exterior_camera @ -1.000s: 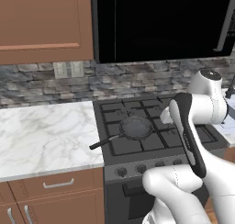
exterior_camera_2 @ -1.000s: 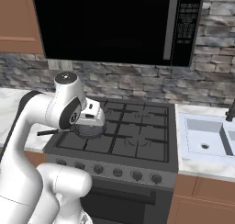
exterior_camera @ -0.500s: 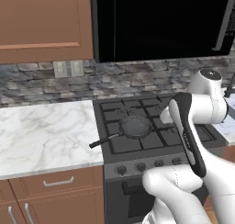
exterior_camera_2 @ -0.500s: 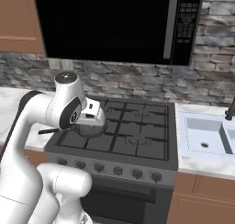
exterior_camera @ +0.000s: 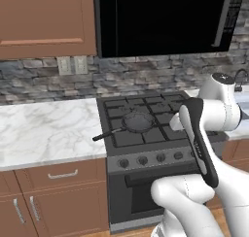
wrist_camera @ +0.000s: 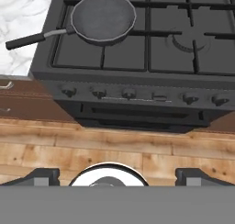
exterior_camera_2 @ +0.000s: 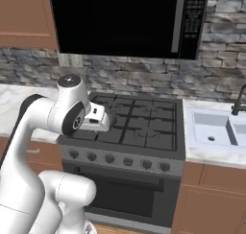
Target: Pick the croissant and place it on the pan. Then turn on the stove to warm the croissant.
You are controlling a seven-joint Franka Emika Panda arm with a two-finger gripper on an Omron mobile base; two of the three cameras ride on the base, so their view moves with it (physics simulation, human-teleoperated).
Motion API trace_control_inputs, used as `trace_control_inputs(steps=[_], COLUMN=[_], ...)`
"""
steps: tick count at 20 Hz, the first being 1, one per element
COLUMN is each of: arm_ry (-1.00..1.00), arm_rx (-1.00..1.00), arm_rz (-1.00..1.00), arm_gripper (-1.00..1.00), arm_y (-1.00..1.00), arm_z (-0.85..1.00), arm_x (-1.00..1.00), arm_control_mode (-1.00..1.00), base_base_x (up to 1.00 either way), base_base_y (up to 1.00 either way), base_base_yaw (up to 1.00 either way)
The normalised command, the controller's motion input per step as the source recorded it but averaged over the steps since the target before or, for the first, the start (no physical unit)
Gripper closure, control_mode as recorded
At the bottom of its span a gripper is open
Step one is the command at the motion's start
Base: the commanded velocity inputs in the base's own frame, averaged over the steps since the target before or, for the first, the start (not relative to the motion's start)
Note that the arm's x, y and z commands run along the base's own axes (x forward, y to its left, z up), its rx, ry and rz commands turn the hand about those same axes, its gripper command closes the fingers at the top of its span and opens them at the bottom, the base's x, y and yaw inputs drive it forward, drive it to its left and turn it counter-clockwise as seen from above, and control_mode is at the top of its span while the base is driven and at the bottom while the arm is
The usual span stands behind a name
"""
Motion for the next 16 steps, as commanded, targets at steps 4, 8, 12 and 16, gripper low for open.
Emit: trace_control_inputs(steps=[4,8,12,16], arm_ry=[0.00,0.00,0.00,0.00], arm_rx=[0.00,0.00,0.00,0.00], arm_rz=[0.00,0.00,0.00,0.00], arm_gripper=[-1.00,-1.00,-1.00,-1.00], arm_y=[0.00,0.00,0.00,0.00], arm_z=[0.00,0.00,0.00,0.00], arm_x=[0.00,0.00,0.00,0.00], arm_control_mode=[1.00,1.00,1.00,1.00], base_base_x=[-0.30,-0.01,0.00,0.00], base_base_y=[0.00,-0.19,-0.59,-0.82], base_base_yaw=[0.00,0.00,0.00,0.00])
